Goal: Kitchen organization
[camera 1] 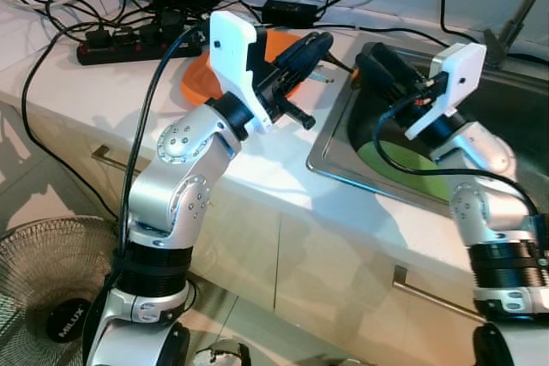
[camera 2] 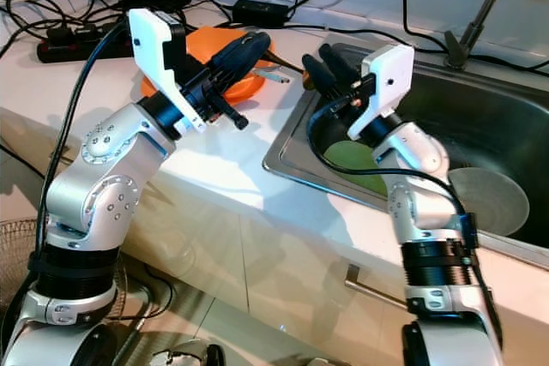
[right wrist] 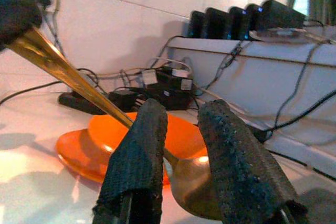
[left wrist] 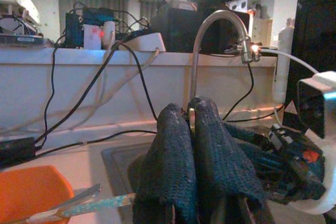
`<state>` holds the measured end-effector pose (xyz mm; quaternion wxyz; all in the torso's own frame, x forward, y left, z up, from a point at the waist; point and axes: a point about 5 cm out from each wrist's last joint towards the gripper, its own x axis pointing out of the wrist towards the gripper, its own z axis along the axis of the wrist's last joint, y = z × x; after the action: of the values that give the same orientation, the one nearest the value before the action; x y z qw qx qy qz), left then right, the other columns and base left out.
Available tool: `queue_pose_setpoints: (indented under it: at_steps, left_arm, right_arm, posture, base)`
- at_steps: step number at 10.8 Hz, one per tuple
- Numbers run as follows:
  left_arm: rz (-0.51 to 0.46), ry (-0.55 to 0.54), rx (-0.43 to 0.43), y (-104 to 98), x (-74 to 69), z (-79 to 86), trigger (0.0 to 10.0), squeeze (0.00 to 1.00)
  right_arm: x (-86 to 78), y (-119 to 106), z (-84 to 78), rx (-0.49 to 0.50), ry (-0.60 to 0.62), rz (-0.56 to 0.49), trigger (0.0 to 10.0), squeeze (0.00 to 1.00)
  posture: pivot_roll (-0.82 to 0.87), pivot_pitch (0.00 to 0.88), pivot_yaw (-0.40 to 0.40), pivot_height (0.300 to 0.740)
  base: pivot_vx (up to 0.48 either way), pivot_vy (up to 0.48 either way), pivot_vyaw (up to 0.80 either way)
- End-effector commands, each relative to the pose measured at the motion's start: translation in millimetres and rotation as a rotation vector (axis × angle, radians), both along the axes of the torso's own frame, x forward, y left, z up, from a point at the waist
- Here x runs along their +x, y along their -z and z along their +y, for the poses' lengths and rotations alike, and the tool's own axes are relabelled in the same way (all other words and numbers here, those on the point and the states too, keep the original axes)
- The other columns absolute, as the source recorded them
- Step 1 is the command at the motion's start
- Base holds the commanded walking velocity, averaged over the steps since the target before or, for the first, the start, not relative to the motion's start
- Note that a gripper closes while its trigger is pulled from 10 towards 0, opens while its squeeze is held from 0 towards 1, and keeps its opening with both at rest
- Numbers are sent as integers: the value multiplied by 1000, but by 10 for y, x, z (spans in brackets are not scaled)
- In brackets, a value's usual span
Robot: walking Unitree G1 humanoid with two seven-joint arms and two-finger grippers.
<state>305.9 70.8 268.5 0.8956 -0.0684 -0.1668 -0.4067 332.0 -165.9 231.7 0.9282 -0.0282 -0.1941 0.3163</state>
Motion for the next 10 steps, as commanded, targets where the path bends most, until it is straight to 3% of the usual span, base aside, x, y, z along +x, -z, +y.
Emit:
queue_pose_setpoints:
  at_steps: [1, 5, 6, 10]
  left_arm:
    - [9, 1, -4, 3, 20, 2, 10000, 0]
    - [51, 7, -4, 116, 35, -7, 10000, 0]
    - [60, 5, -4, 133, 45, -6, 10000, 0]
    - [63, 15, -1, 134, 41, -15, 10000, 0]
  right_arm:
    - [-51, -21, 6, -15, -39, -6, 10000, 0]
    - [-134, 9, 77, -24, -122, 9, 10000, 0]
    - [-131, 40, 105, -19, -128, 20, 10000, 1000]
    - [-108, 130, 172, -65, -121, 49, 10000, 1000]
  posture:
    - [69, 54, 44, 740]
    - [67, 56, 48, 740]
    - [68, 57, 48, 740]
    - [72, 55, 47, 740]
  base:
    - [0, 0, 0]
    - [0, 0, 0]
    - [0, 0, 0]
    - [0, 0, 0]
